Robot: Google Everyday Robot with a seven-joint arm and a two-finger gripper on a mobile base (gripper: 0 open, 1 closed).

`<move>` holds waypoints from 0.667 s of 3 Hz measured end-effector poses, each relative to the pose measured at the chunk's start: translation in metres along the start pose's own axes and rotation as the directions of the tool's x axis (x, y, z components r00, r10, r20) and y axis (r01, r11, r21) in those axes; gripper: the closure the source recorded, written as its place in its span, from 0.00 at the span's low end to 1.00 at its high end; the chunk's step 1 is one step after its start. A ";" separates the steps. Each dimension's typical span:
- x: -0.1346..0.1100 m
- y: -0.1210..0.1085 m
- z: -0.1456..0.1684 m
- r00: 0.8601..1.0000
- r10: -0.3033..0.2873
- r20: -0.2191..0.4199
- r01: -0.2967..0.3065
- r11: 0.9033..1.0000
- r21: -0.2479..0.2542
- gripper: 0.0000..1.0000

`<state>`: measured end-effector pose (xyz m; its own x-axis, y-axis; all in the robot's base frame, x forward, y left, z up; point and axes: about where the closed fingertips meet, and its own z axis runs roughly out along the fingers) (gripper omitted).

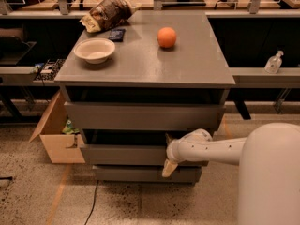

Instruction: Open middle drawer

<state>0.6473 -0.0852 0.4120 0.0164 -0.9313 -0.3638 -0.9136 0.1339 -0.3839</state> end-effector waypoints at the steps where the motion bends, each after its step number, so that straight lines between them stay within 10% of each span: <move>1: 0.000 0.000 0.000 1.000 0.000 0.000 0.000 1.000 0.000 0.00; 2: -0.001 0.008 0.001 1.000 0.006 -0.001 -0.006 1.000 -0.026 0.00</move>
Offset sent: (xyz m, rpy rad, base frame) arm -0.0107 0.0004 -0.0028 0.0039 0.0578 0.0068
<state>0.6408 -0.0825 0.4087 0.0105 -0.9307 -0.3656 -0.9239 0.1309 -0.3597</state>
